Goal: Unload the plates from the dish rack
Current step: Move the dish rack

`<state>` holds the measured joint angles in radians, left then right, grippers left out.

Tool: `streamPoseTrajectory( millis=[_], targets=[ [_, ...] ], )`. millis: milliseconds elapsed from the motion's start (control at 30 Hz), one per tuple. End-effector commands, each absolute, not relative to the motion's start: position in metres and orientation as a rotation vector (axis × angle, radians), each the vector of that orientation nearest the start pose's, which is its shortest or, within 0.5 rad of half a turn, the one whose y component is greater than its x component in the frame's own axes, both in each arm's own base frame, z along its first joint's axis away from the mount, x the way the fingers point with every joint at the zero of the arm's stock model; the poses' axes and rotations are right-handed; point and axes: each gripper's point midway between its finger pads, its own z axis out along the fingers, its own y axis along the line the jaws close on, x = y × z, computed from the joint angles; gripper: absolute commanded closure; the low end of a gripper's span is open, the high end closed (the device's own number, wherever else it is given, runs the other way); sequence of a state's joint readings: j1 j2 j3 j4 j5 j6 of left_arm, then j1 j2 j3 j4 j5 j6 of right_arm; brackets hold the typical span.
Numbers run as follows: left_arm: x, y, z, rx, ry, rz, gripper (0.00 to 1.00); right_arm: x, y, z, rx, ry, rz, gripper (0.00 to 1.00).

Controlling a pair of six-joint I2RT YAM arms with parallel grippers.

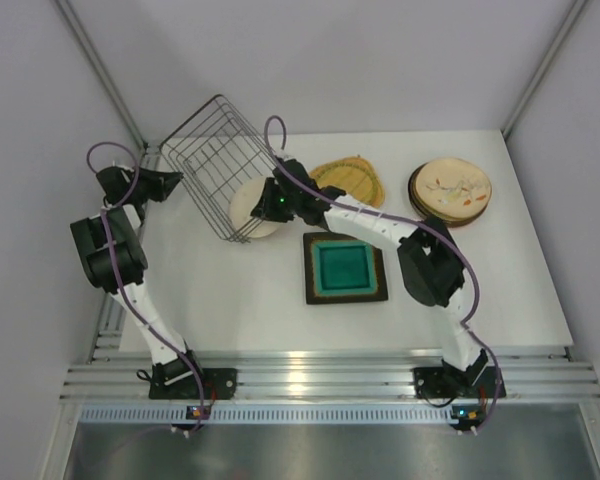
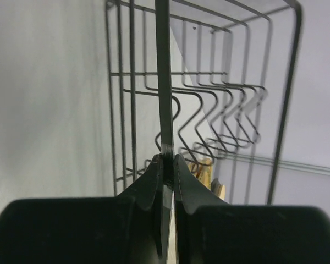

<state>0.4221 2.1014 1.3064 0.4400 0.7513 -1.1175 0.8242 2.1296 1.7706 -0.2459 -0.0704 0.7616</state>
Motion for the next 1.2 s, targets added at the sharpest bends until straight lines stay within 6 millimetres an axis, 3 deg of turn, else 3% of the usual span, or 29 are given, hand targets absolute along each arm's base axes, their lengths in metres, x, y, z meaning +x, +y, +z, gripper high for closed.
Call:
streamPoseTrajectory(
  millis=[0,33,100,200,433,600,667,700,733,767,800,867,967,1000,1033,1100,1167],
  targets=[
    [0.568,0.072,0.174,-0.714,1.697,-1.193,1.00,0.215,0.534,0.143,-0.860,2.358,1.223,1.00],
    [0.570,0.072,0.167,-0.724,1.713,-1.194,1.00,0.197,0.540,0.140,-0.904,2.363,1.240,1.00],
    [0.572,0.075,0.161,-0.729,1.744,-1.168,1.00,0.182,0.545,0.131,-0.937,2.387,1.254,1.00],
    [0.572,0.078,0.168,-0.713,1.761,-1.146,1.00,0.165,0.549,0.123,-0.961,2.415,1.311,1.00],
    [0.571,0.086,0.200,-0.670,1.776,-1.089,1.00,0.176,0.546,0.130,-0.916,2.395,1.327,1.00],
    [0.571,0.091,0.216,-0.639,1.805,-1.042,1.00,0.203,0.529,0.148,-0.860,2.345,1.334,1.00],
    [0.571,0.094,0.216,-0.642,1.822,-1.037,0.98,0.208,0.524,0.156,-0.870,2.316,1.344,0.88],
    [0.570,0.095,0.214,-0.647,1.845,-1.029,0.91,0.215,0.518,0.163,-0.880,2.292,1.338,0.83],
    [0.569,0.096,0.213,-0.654,1.858,-1.020,0.70,0.215,0.516,0.167,-0.899,2.280,1.346,0.77],
    [0.568,0.098,0.209,-0.650,1.880,-0.991,0.62,0.216,0.513,0.169,-0.912,2.279,1.341,0.66],
    [0.564,0.098,0.203,-0.684,1.920,-0.981,0.44,0.218,0.510,0.175,-0.940,2.252,1.331,0.62],
    [0.559,0.101,0.198,-0.677,1.953,-0.929,0.30,0.226,0.502,0.181,-0.954,2.238,1.321,0.55],
    [0.544,0.114,0.198,-0.742,1.981,-0.777,0.24,0.237,0.495,0.208,-1.010,2.159,1.317,0.48],
    [0.532,0.113,0.193,-0.817,1.983,-0.776,0.23,0.249,0.489,0.216,-1.012,2.126,1.299,0.46],
    [0.531,0.119,0.200,-0.817,1.934,-0.796,0.18,0.255,0.487,0.223,-0.999,2.112,1.289,0.45],
    [0.506,0.118,0.196,-0.867,1.932,-0.705,0.16,0.282,0.479,0.242,-0.935,2.071,1.267,0.46],
    [0.498,0.116,0.200,-0.840,1.899,-0.631,0.15,0.301,0.472,0.247,-0.890,2.068,1.246,0.46]
  ],
)
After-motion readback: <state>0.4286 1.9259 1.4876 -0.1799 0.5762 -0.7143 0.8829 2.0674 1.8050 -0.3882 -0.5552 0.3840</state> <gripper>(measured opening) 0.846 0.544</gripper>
